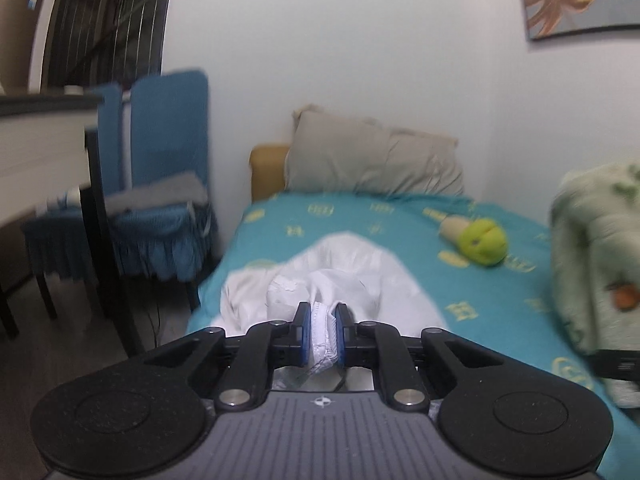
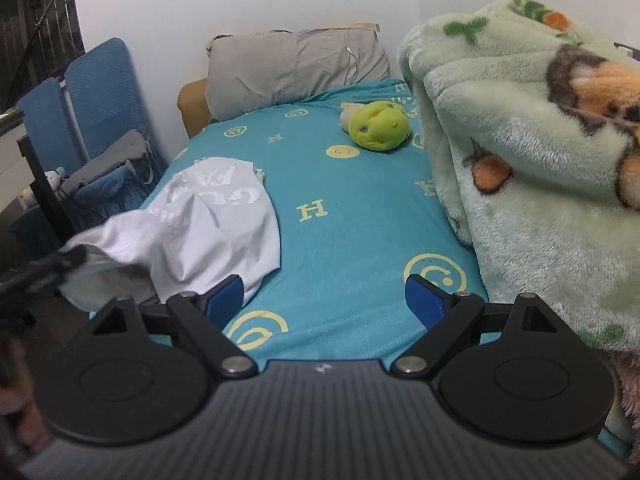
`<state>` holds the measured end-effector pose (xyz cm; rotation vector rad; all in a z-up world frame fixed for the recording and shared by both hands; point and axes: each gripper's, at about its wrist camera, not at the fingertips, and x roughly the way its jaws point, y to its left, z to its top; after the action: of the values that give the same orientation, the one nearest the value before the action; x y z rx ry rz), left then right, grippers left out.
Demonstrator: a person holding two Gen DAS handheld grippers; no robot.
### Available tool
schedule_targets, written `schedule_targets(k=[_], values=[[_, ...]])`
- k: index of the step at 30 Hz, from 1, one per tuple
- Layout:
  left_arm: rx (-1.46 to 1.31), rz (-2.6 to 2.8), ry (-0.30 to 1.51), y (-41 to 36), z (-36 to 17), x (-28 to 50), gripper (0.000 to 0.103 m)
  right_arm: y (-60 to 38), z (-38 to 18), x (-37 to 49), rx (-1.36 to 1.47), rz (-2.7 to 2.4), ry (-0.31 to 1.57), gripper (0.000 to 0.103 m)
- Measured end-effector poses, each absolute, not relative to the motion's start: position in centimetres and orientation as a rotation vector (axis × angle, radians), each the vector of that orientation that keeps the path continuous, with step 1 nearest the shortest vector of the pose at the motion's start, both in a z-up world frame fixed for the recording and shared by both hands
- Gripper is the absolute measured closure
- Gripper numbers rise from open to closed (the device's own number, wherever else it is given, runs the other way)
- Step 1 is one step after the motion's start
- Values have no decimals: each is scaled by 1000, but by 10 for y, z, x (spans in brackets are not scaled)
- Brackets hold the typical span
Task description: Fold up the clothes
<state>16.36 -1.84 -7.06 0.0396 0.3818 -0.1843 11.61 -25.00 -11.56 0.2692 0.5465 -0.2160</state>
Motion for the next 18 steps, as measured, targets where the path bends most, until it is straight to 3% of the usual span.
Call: schedule_targets(k=[9, 18], values=[[31, -263, 294, -4, -8, 64, 91, -247, -101, 93, 265, -200, 497, 14], [-92, -292, 290, 35, -1, 31, 91, -230, -115, 95, 373, 33, 615, 14]])
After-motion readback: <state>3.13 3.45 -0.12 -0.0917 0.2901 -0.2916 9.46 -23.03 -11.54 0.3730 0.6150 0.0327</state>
